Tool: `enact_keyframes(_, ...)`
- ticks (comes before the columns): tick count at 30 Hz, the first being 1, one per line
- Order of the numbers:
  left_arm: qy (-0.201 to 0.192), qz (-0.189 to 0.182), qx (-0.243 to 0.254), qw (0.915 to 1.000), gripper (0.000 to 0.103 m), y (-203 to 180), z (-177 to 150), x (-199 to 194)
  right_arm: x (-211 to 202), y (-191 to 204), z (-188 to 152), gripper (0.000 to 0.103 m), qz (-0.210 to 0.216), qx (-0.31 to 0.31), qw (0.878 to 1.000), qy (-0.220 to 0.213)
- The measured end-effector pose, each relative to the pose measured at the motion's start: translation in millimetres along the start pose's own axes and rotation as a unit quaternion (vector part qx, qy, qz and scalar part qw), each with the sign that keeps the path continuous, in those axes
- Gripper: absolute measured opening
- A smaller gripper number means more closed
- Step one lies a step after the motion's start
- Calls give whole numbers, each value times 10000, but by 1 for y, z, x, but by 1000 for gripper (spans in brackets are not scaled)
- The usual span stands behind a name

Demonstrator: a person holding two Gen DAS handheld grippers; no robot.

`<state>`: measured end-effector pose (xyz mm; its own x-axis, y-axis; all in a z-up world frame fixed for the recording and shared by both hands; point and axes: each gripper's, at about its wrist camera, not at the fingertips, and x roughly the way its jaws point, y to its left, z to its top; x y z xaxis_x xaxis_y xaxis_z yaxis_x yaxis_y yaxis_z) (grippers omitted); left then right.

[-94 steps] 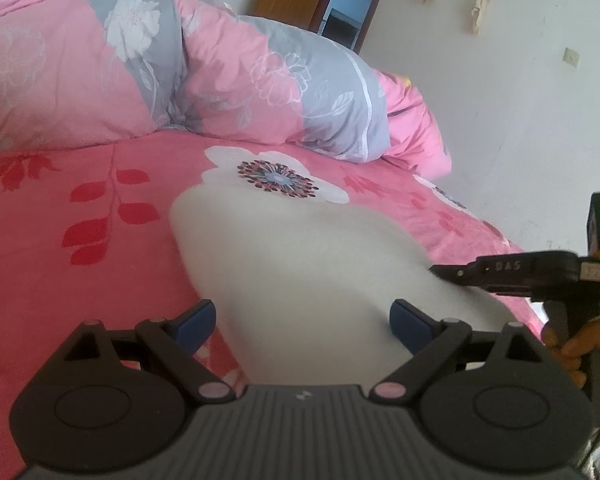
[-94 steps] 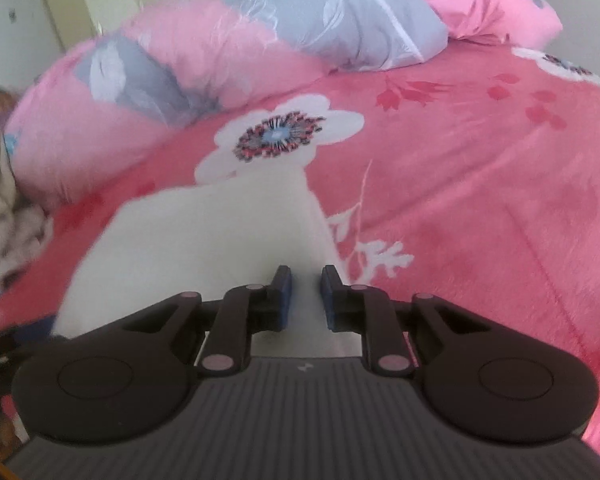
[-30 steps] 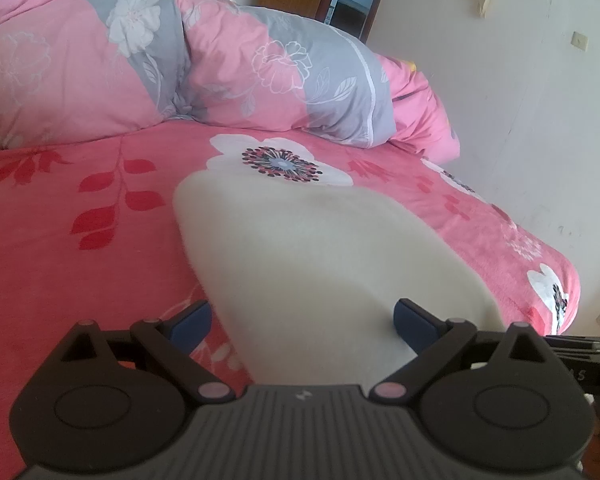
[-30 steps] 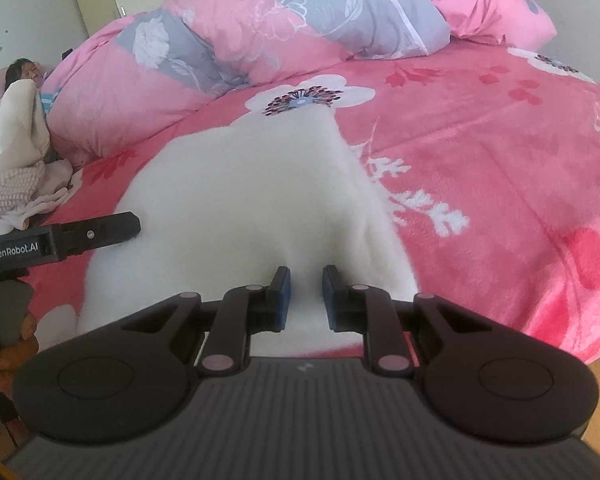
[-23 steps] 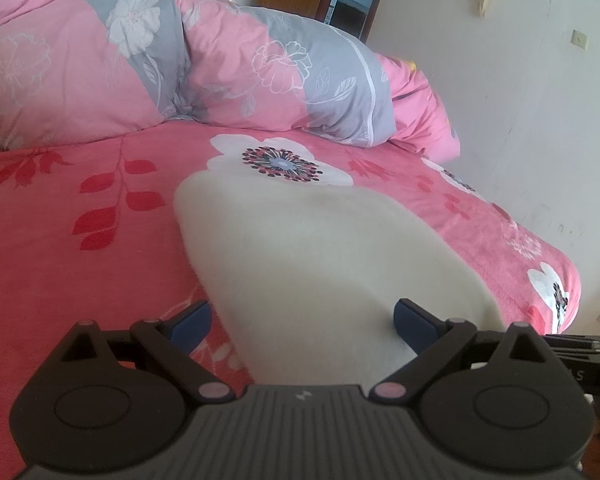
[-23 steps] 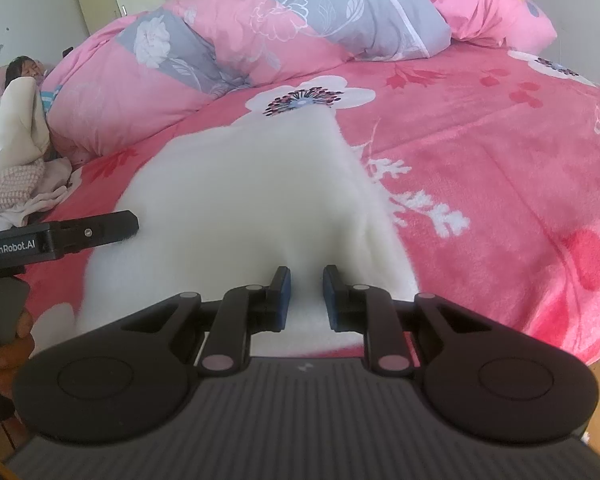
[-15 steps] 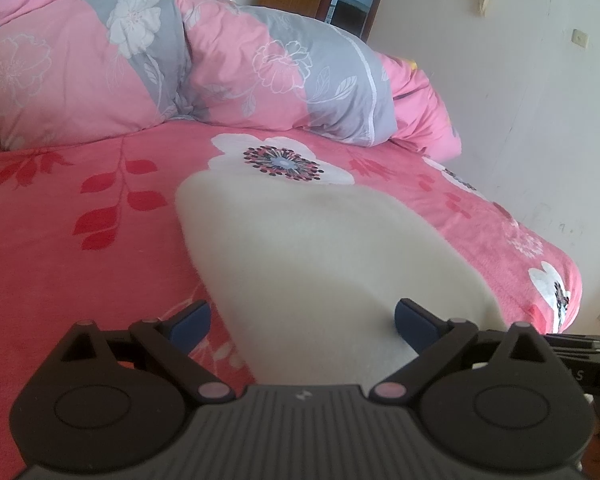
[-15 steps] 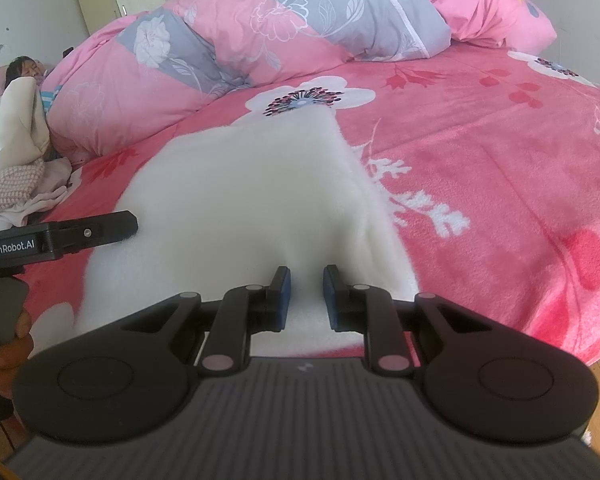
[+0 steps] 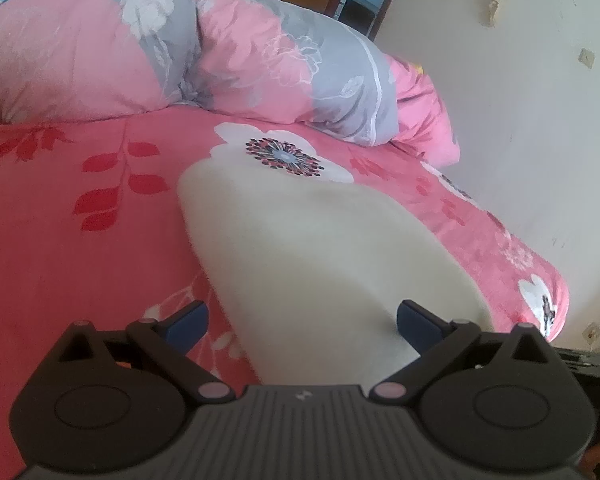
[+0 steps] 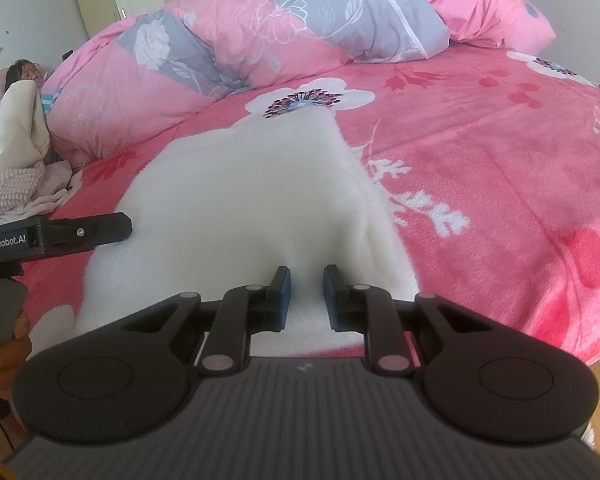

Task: Fold towel

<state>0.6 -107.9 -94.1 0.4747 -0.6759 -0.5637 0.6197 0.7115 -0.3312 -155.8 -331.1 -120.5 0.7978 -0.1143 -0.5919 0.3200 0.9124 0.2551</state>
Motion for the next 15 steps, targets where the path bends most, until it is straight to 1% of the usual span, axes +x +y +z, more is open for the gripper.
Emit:
enact_keyframes(6, -147, -31, -241, 9996, 101, 15, 3, -8, -2, -1, -2, 18, 50, 67, 9999, -67)
enact_keyframes(12, -139, 13, -486, 9987, 101, 38, 4, -10, -3, -5, -2, 19, 126, 137, 9998, -92)
enact_keyframes(15, -149, 50, -668, 9976, 101, 50, 5, -12, -6, -7, -1, 22, 193, 162, 9996, -94)
